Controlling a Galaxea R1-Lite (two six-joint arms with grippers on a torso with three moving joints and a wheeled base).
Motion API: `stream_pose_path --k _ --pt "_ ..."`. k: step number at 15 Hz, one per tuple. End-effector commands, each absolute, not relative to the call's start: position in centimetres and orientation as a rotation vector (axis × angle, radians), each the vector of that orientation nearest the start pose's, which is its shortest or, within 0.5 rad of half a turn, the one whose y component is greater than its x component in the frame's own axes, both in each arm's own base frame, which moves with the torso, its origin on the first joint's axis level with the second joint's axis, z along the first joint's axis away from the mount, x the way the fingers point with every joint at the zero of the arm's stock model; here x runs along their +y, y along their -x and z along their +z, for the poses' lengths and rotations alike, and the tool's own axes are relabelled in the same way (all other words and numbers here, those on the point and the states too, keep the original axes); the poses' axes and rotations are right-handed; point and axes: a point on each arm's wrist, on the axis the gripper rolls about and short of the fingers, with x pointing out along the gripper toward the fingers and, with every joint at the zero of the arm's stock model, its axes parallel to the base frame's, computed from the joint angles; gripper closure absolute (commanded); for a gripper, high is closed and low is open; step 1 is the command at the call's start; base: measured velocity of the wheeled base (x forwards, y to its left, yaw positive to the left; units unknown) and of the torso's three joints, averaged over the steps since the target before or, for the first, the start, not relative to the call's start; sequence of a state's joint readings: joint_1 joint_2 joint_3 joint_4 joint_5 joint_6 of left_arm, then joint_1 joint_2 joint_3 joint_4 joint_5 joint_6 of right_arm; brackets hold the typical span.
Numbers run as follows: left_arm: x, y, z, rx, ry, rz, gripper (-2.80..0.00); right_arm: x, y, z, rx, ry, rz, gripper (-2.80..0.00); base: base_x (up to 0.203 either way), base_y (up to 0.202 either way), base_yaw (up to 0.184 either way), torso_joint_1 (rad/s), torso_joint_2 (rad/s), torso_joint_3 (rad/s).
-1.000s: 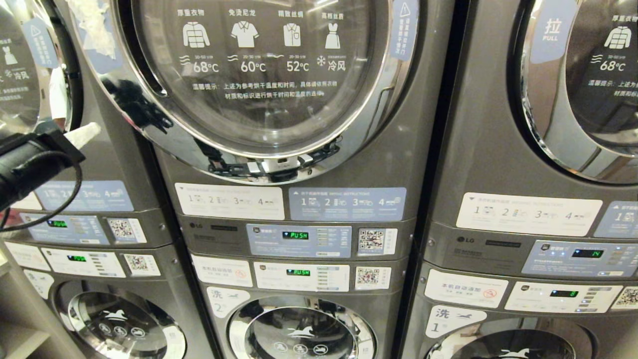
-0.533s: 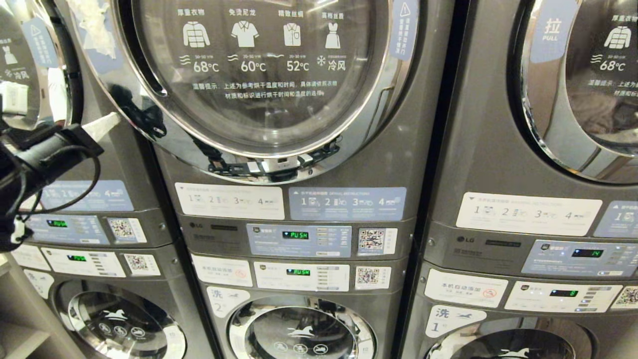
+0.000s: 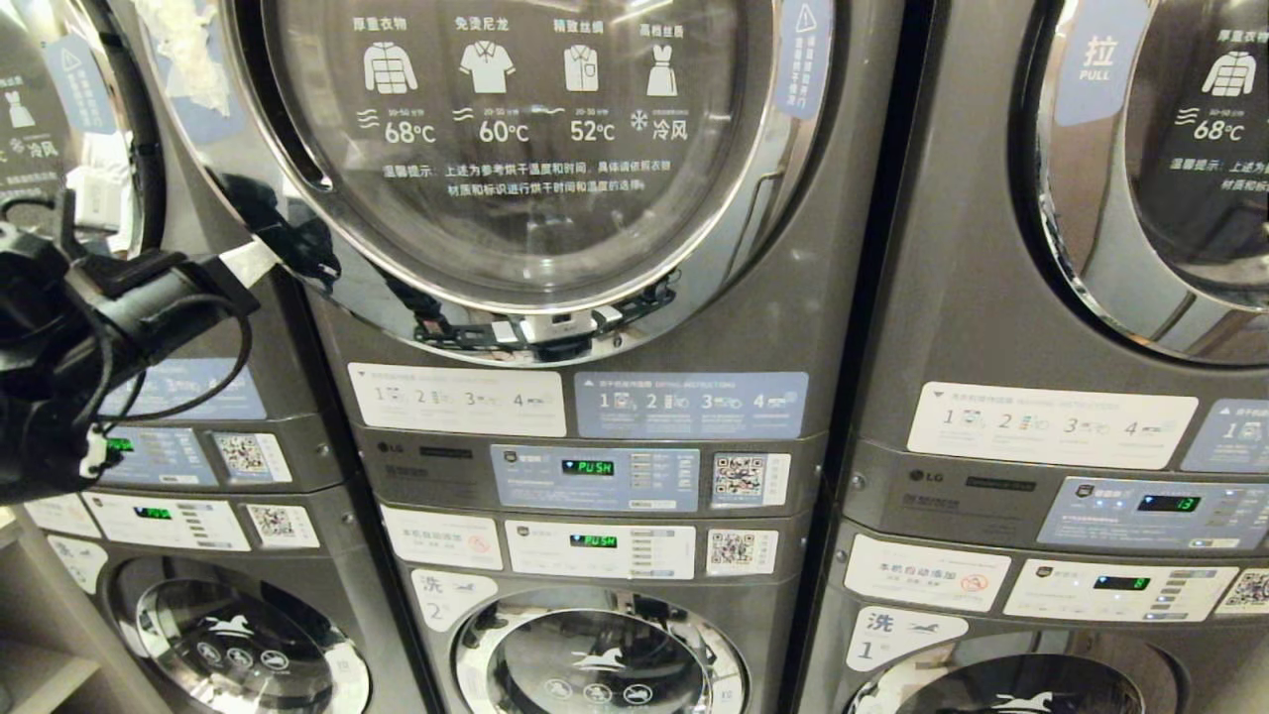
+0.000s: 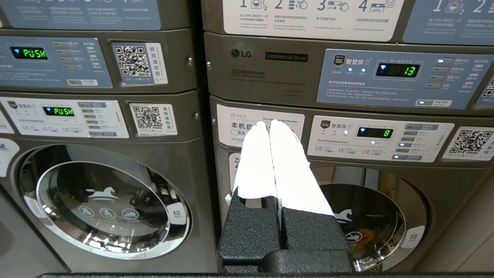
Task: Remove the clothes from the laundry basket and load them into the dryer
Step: Open the dryer
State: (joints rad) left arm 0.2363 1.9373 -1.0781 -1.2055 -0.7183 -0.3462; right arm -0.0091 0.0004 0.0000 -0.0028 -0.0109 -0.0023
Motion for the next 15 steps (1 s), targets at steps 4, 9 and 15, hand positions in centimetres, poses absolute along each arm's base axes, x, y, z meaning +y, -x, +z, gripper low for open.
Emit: stream_pose_path --k 4,9,15 --pt "6.3 -35.6 24.0 -0.248 0.165 -0.548 0.00 0.0 2.3 7.6 -0.005 0.002 -0.021 0.00 0.000 0.000 0.000 0.000 0.00 0.000" --pt "5.2 -31.1 24.9 -0.240 0.170 -0.550 0.00 0.0 2.3 7.6 -0.006 0.002 -0.020 0.00 0.000 0.000 0.000 0.000 0.00 0.000" --pt "3.2 -23.7 25.7 -0.251 0.169 -0.571 0.00 0.0 2.3 7.6 -0.005 0.005 -0.018 0.00 0.000 0.000 0.000 0.000 0.00 0.000"
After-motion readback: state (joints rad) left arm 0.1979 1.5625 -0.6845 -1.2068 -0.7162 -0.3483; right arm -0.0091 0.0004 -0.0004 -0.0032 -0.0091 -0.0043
